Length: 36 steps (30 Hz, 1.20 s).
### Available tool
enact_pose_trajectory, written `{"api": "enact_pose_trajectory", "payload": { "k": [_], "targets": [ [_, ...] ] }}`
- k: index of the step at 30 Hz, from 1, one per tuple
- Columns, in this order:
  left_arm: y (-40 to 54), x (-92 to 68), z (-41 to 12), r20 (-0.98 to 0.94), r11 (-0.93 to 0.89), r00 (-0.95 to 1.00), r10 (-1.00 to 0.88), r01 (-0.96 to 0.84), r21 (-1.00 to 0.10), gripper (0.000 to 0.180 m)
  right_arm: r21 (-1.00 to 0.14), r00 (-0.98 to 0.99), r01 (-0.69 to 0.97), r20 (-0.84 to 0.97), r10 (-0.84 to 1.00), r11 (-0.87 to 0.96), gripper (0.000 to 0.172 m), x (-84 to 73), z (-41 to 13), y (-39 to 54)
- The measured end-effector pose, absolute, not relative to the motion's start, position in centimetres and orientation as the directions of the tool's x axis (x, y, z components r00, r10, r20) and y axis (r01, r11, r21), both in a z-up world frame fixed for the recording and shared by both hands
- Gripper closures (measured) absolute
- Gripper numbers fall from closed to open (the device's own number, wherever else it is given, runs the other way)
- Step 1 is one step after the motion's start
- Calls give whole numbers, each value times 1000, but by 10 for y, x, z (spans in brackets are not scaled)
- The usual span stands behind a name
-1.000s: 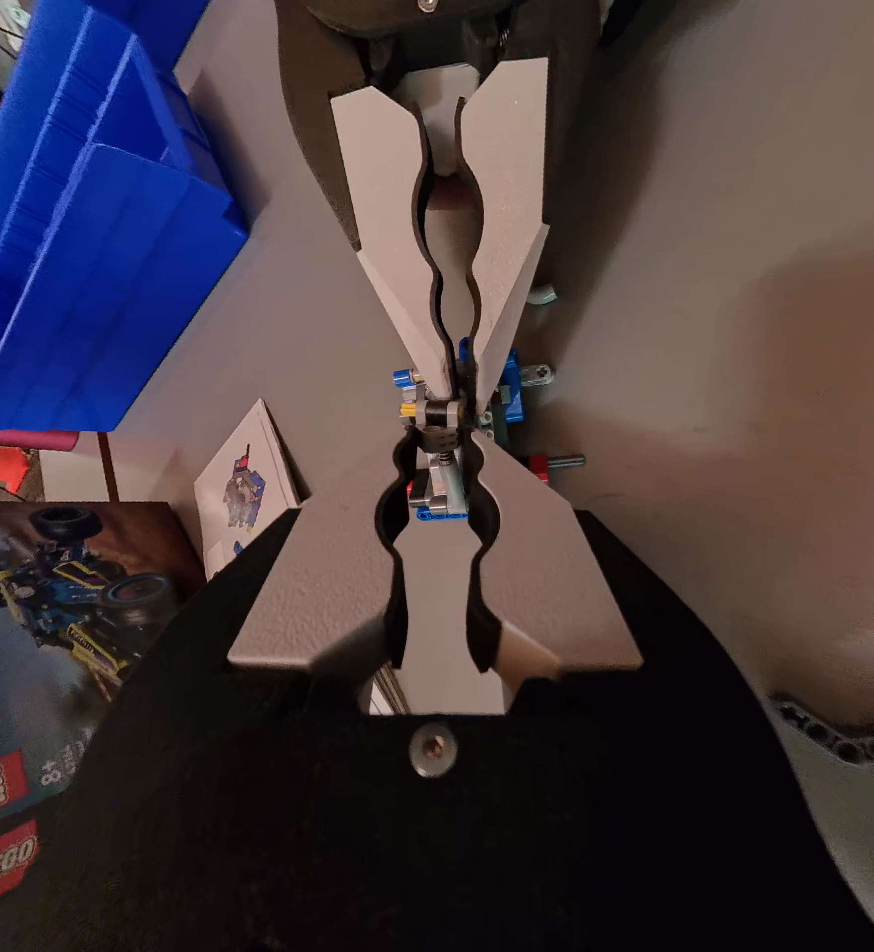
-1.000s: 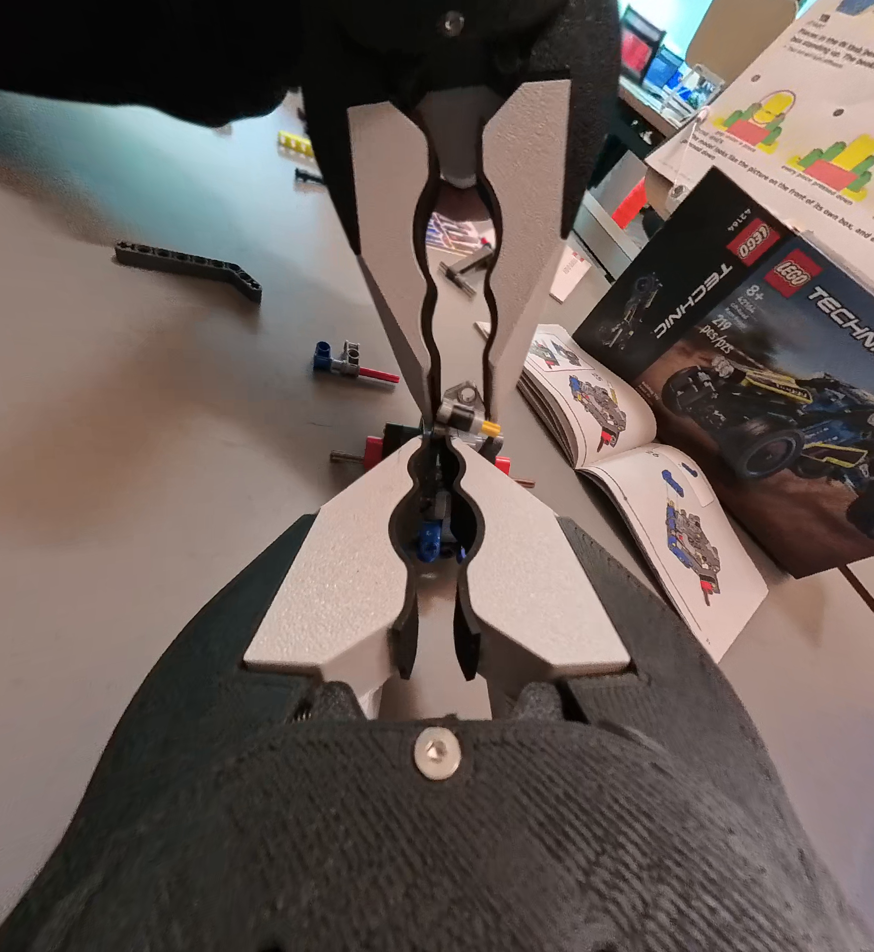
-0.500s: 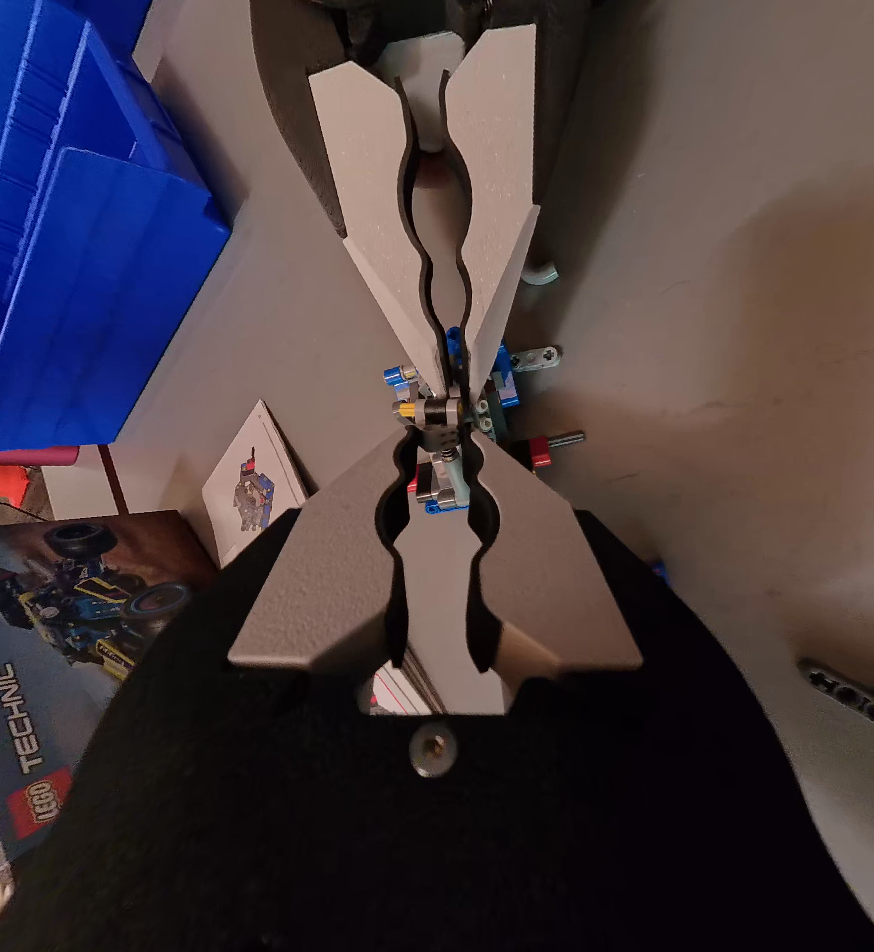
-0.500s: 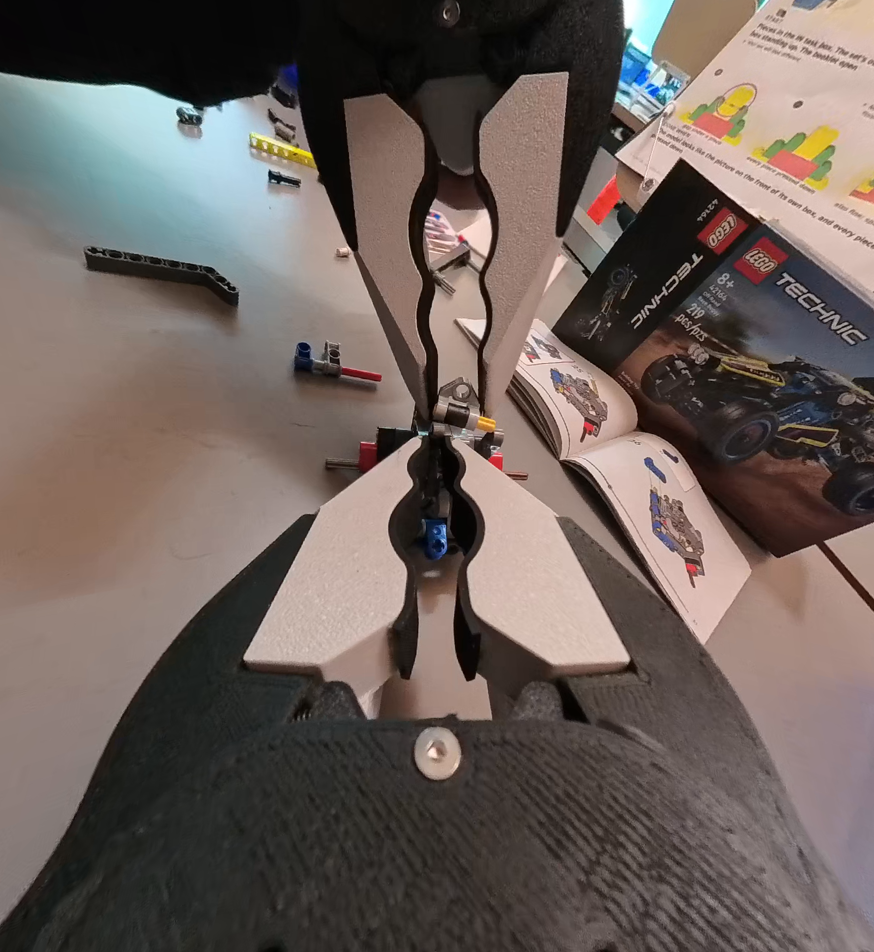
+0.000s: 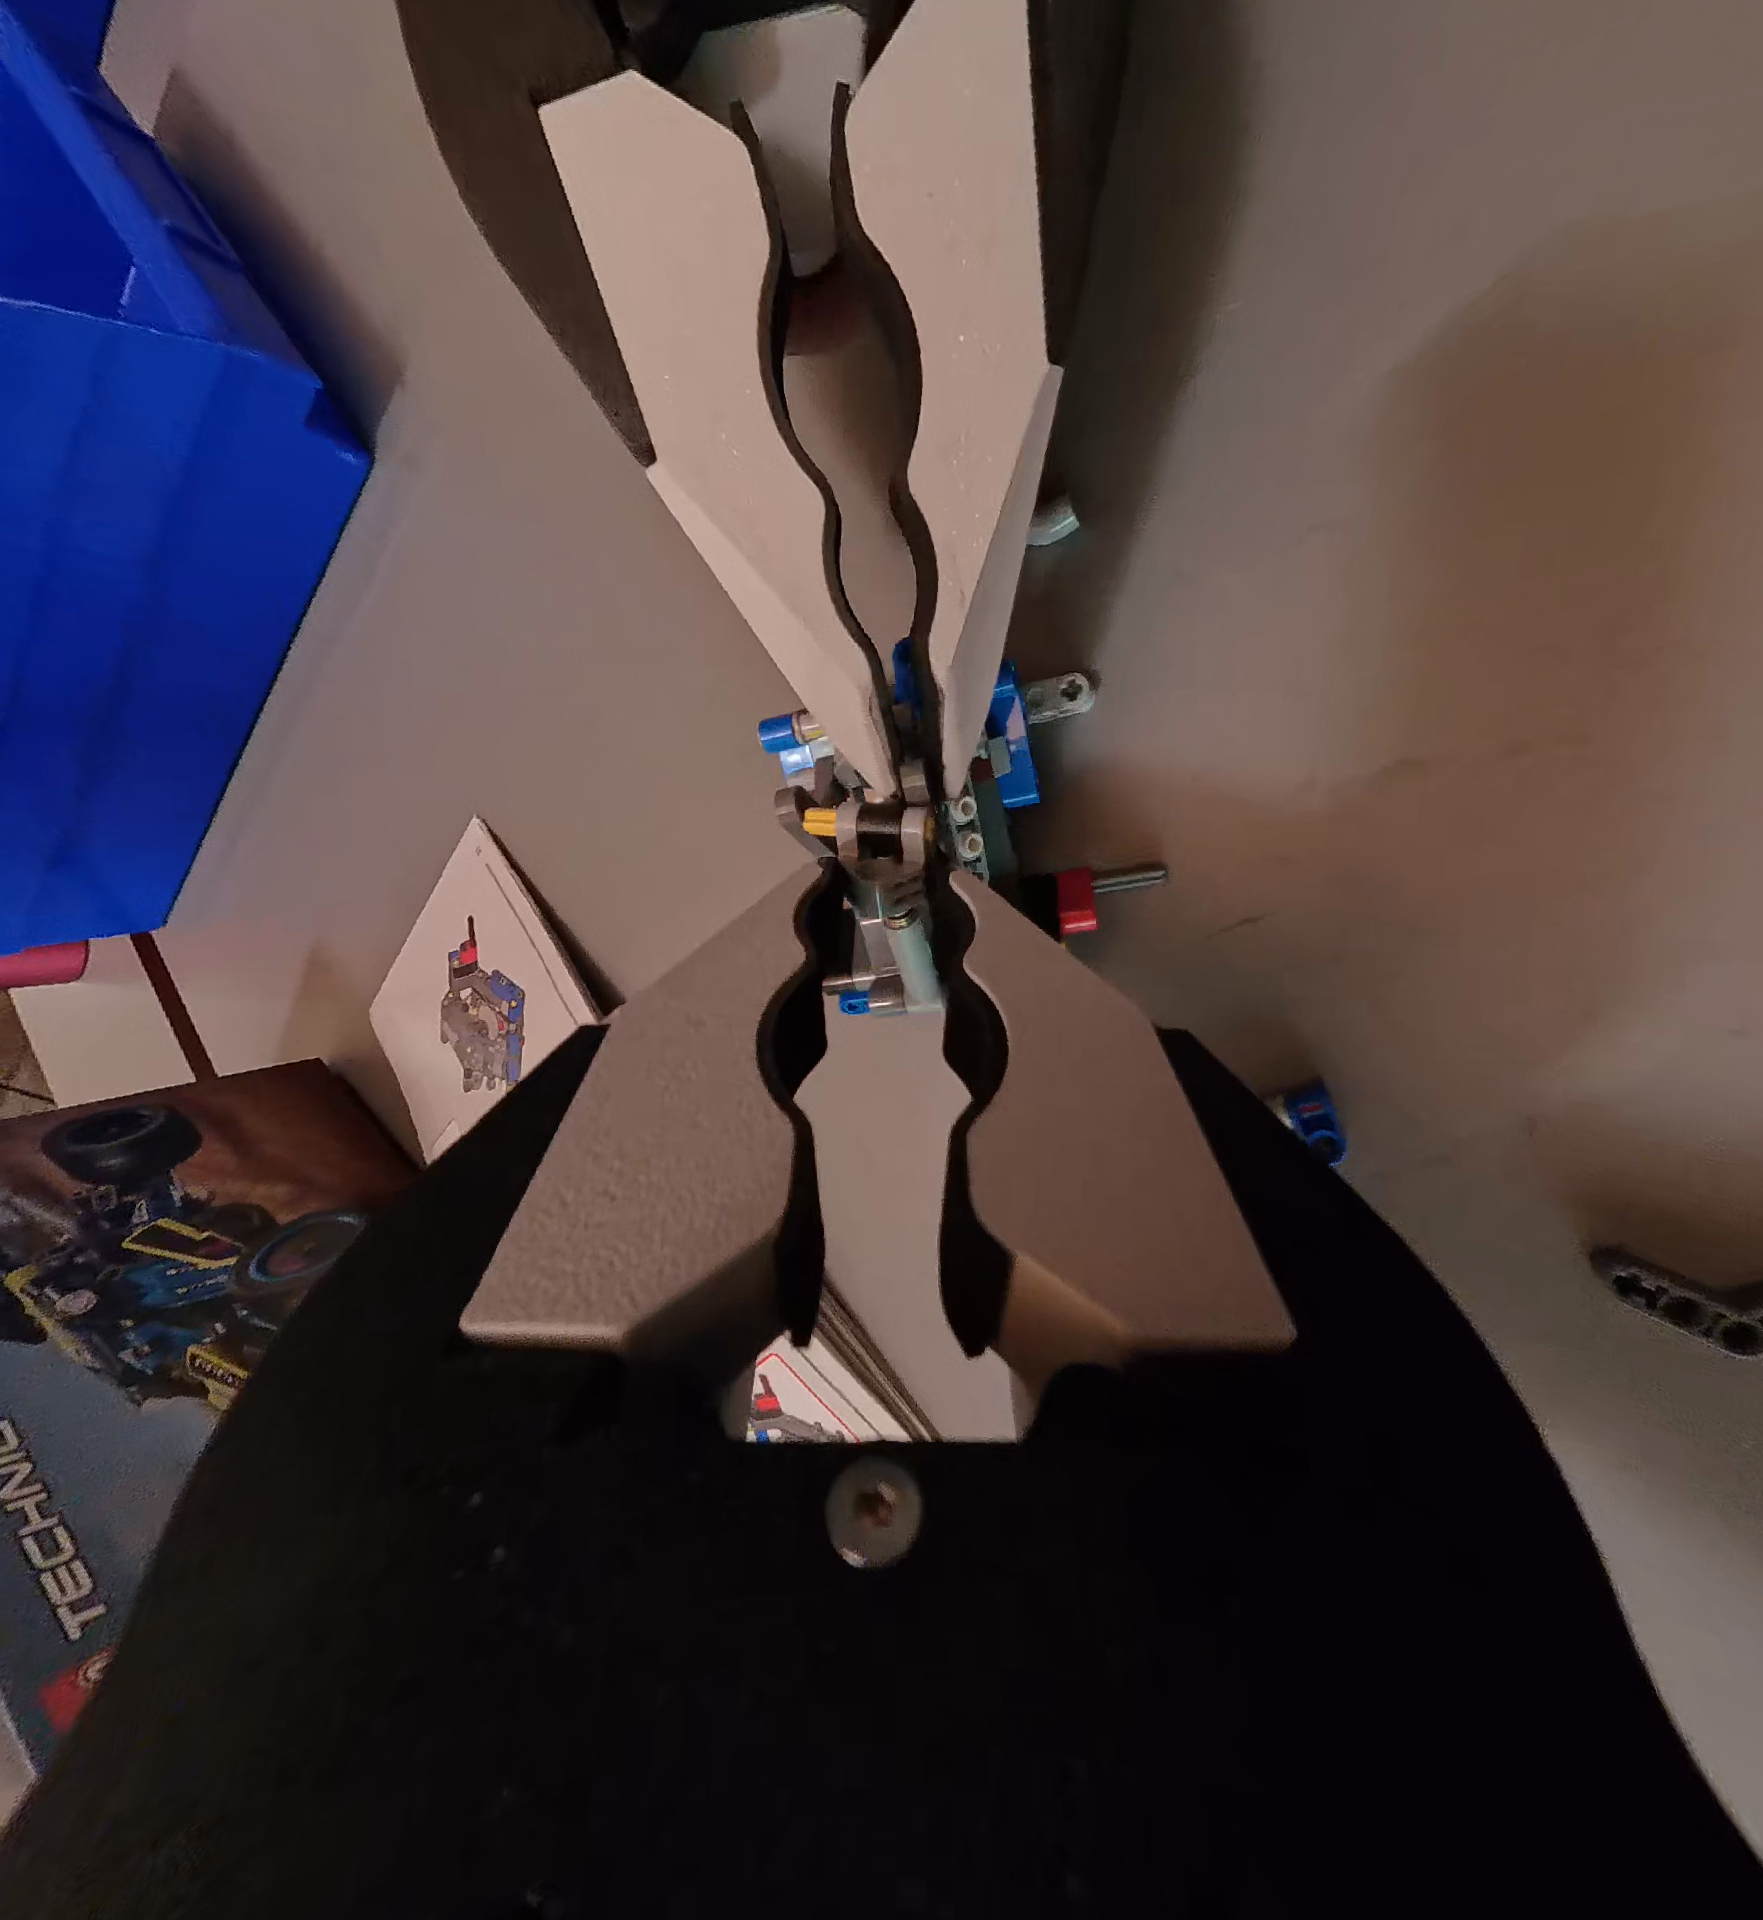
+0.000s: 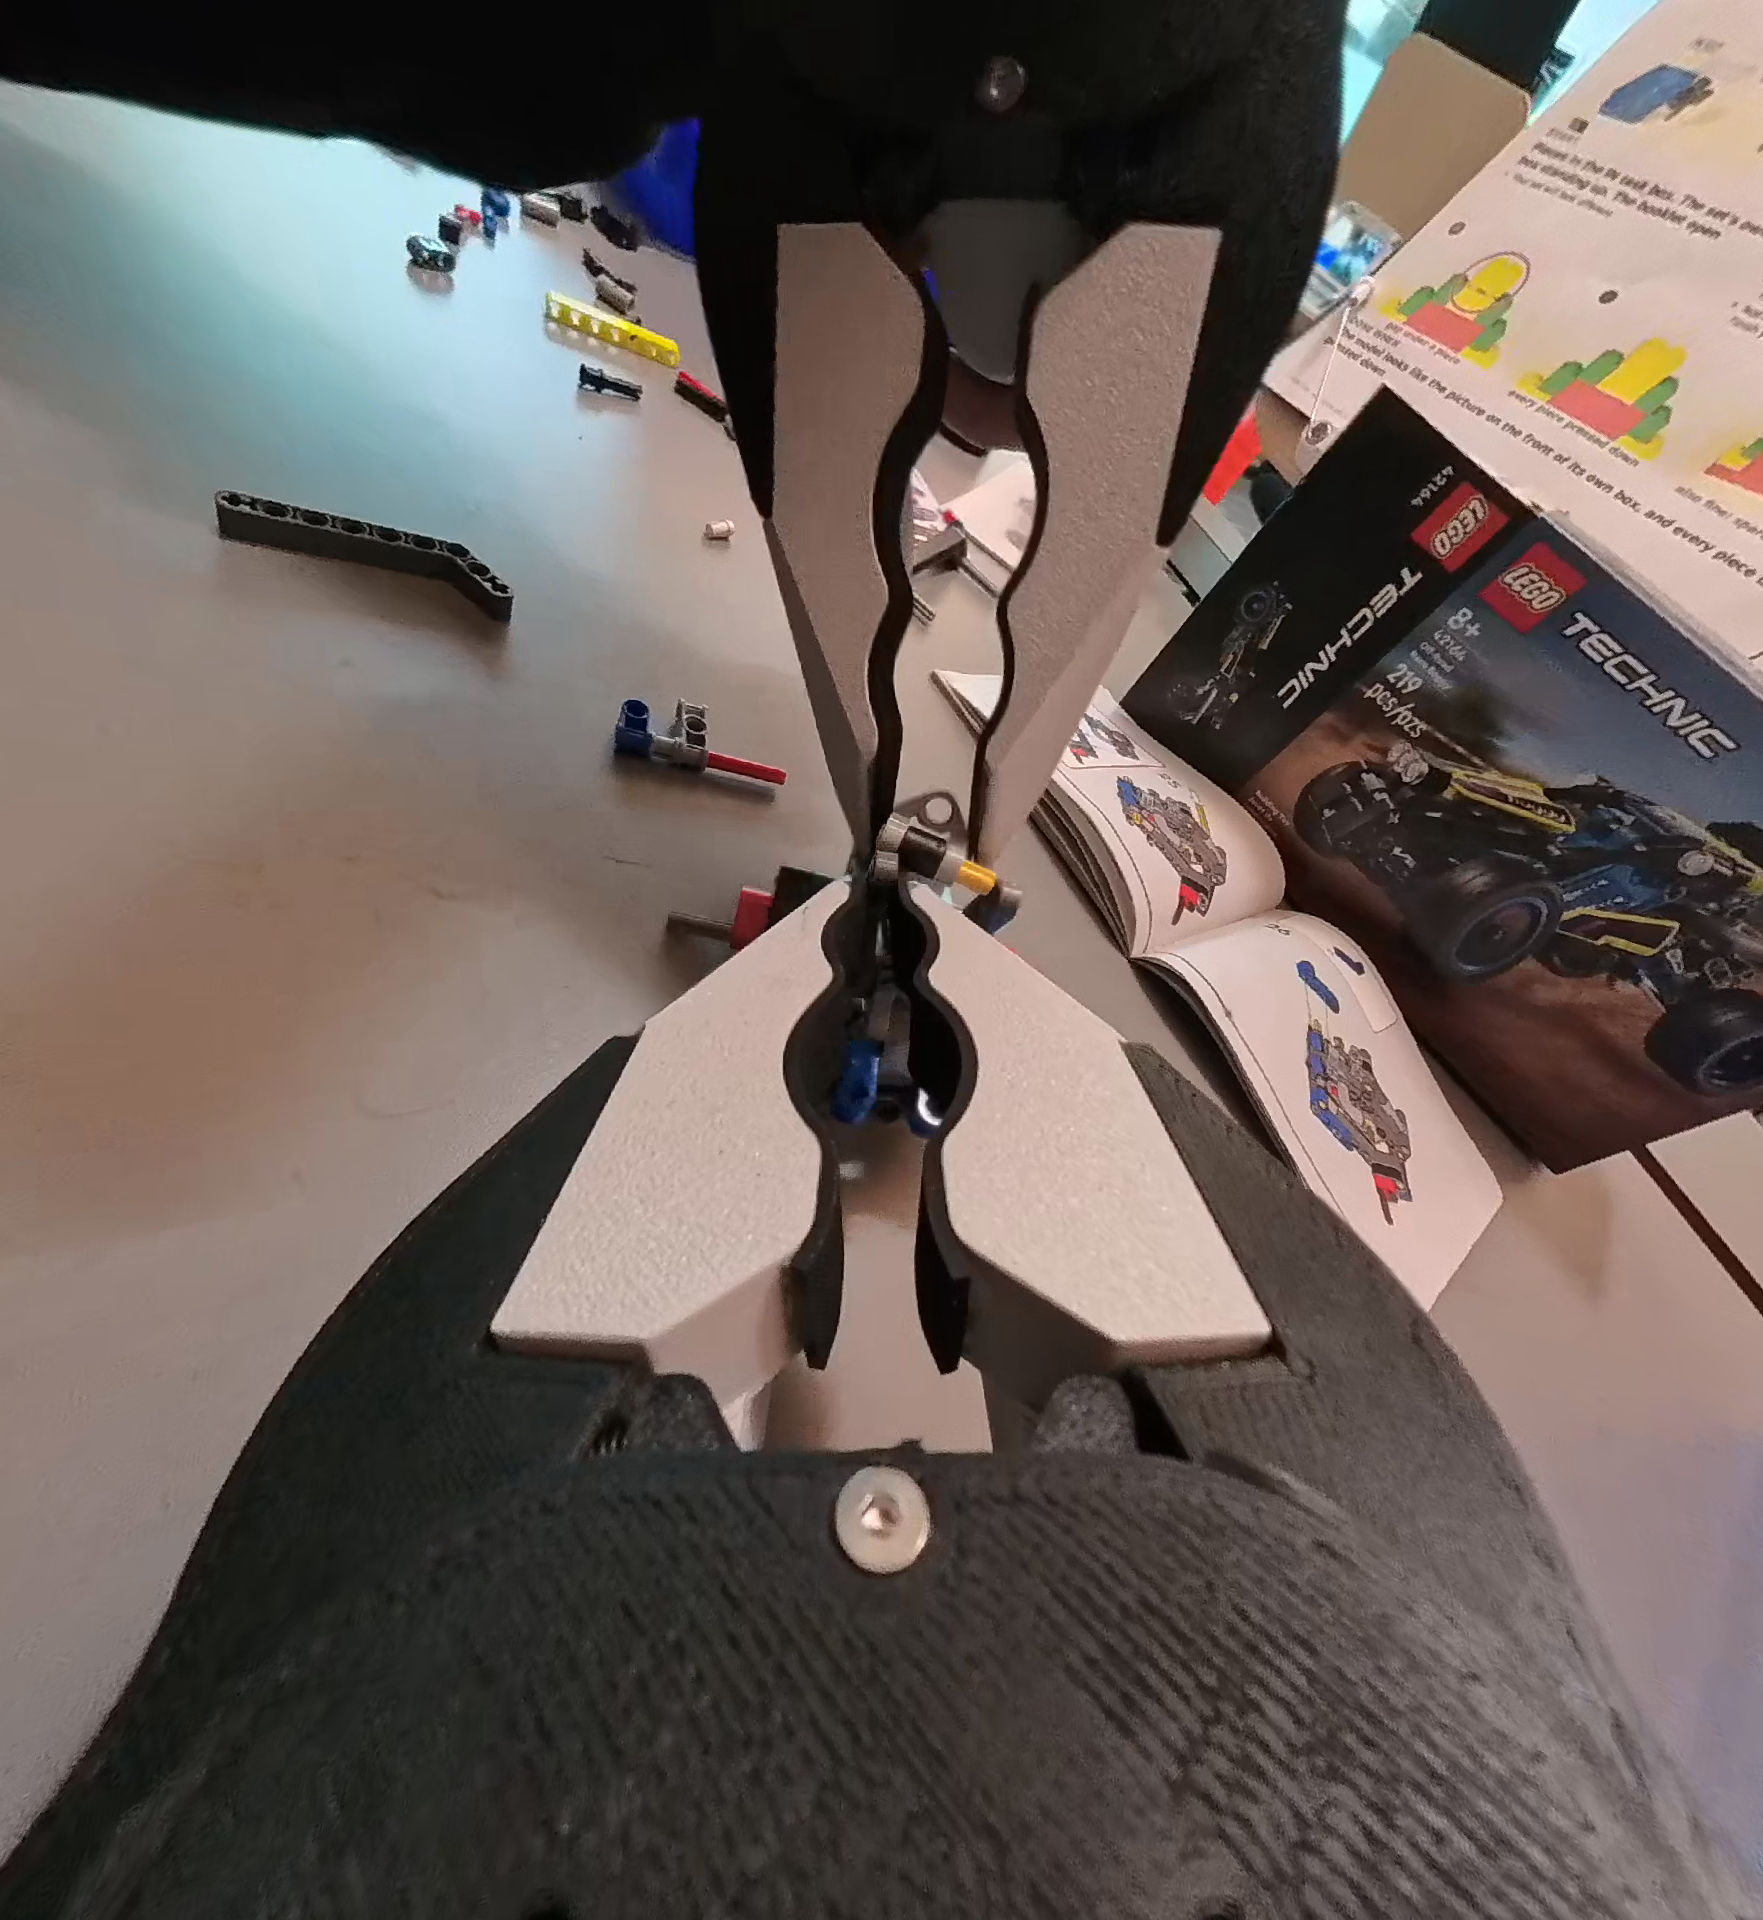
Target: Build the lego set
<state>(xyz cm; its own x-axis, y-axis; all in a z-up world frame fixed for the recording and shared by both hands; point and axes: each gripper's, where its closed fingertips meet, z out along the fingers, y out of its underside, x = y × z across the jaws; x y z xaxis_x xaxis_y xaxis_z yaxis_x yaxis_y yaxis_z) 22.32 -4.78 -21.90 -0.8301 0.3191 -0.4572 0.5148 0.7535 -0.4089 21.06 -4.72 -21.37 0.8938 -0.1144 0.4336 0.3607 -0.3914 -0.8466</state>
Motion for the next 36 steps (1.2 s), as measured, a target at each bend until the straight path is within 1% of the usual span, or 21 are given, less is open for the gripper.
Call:
{"api": "enact_pose_trajectory", "payload": {
  "k": [1, 4, 13, 18, 24, 28, 30, 32, 34, 36],
  "targets": [
    [-48, 223, -220, -453, 755, -830, 326, 517, -404, 167, -844, 893, 367, 437, -108, -391, 171, 210, -214, -47],
    [-49, 224, -220, -462, 753, -821, 336, 529, -392, 167, -851, 902, 349, 419, -106, -391, 171, 211, -215, -48],
    [-48, 223, -220, -448, 754, -824, 346, 529, -390, 167, -841, 899, 367, 430, -80, -399, 171, 210, -215, -47],
    [-49, 223, -221, -438, 759, -819, 371, 540, -365, 167, -837, 898, 377, 436, -66, -395, 170, 208, -215, -45],
    [-49, 222, -224, -430, 757, -839, 333, 510, -409, 167, -812, 876, 414, 478, -63, -413, 169, 209, -220, -46],
    [-47, 222, -225, -425, 764, -845, 326, 500, -408, 167, -807, 875, 419, 481, -50, -416, 170, 206, -220, -45],
    [-47, 223, -225, -426, 769, -846, 321, 495, -404, 167, -808, 873, 421, 484, -57, -411, 166, 206, -216, -46],
    [-48, 223, -226, -425, 767, -849, 314, 491, -413, 167, -814, 881, 419, 471, -35, -401, 163, 202, -212, -49],
    [-49, 223, -227, -426, 769, -853, 302, 482, -420, 167, -828, 903, 405, 428, 28, -388, 160, 193, -209, -54],
    [-50, 224, -227, -432, 767, -853, 292, 479, -427, 167, -833, 914, 392, 401, 62, -391, 165, 189, -207, -62]
  ]
}}
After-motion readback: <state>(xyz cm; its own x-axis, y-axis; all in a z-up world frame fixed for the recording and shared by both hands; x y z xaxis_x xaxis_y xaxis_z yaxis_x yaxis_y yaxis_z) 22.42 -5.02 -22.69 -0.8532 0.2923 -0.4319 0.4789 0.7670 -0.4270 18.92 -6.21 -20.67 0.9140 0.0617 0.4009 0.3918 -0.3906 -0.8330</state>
